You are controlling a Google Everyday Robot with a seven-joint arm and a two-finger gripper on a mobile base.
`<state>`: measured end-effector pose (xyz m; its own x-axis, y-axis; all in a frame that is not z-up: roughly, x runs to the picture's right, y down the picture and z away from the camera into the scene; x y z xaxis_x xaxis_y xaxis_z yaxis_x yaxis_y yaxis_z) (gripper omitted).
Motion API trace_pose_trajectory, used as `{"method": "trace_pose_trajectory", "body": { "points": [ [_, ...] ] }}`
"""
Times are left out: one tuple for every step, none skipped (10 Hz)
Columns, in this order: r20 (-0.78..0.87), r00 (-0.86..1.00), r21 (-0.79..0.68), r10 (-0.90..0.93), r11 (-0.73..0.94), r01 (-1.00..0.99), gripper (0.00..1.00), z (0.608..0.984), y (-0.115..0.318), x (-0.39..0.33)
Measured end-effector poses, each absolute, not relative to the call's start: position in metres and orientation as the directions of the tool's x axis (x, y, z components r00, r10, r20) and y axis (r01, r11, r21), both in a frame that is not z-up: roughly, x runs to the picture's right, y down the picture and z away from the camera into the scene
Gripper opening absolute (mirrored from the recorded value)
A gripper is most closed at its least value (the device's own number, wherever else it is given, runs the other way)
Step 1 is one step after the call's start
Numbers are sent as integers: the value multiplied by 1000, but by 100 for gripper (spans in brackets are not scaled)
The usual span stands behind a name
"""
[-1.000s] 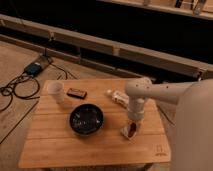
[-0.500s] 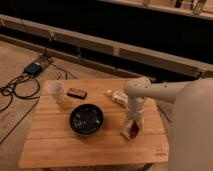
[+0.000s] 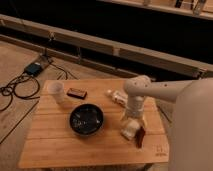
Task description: Place the pepper on the white sponge
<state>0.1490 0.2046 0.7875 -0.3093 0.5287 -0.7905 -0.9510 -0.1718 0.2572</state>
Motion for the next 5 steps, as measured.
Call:
{"method": "trace_pose_trajectory", "body": {
  "points": [
    [-779, -273, 218, 565, -163, -962, 80, 785, 188, 134],
    [-764, -225, 164, 605, -154, -974, 80, 782, 171, 111],
    [-761, -221, 163, 610, -150, -975, 80, 783, 169, 112],
    [-761, -227, 169, 608, -153, -974, 80, 782, 170, 116],
    [-762, -224, 166, 608, -152, -974, 80, 782, 170, 114]
  ]
}}
